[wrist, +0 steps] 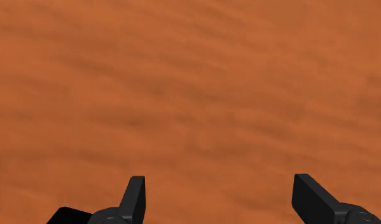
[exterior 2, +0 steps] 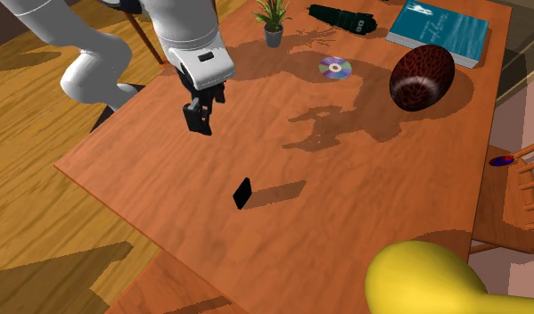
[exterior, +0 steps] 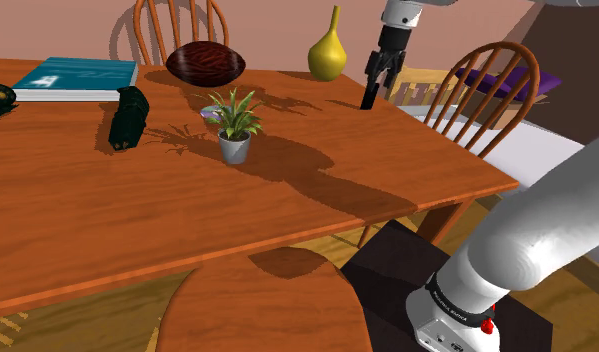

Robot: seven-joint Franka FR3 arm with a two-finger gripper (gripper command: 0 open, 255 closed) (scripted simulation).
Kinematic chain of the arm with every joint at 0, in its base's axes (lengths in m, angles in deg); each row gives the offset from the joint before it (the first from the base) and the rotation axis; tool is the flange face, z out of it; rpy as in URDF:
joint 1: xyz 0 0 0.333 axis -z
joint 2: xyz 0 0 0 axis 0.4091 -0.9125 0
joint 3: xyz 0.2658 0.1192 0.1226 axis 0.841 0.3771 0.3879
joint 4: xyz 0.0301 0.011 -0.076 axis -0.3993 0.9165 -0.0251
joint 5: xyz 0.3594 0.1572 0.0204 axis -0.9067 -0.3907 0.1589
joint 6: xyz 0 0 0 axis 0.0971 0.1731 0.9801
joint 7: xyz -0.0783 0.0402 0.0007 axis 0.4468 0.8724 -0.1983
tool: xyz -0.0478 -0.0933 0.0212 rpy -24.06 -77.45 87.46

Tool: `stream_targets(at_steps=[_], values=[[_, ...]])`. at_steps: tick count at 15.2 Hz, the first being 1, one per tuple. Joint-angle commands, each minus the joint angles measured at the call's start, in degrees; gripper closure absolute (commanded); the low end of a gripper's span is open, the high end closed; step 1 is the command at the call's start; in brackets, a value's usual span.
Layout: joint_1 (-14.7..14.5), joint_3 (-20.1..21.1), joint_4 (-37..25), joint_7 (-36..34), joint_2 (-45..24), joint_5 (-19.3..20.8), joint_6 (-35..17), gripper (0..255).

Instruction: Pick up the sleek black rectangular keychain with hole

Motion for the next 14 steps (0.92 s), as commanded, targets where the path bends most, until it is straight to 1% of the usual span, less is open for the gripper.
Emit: stream_targets(at_steps=[1,7,9,12,14], values=[[0.59,-1.46,-4.33,1.88,-3.98,-1.11,0.24,0],[3.89,-5.43,-19.46,8.11,-17.18,-6.18,2.55,0],[5.62,-6.4,-25.63,10.08,-22.13,-8.39,4.09,0],[8.97,-7.29,-36.06,12.53,-29.93,-11.93,7.25,0],[8.74,-7.16,-33.71,12.49,-29.37,-11.68,5.43,0]])
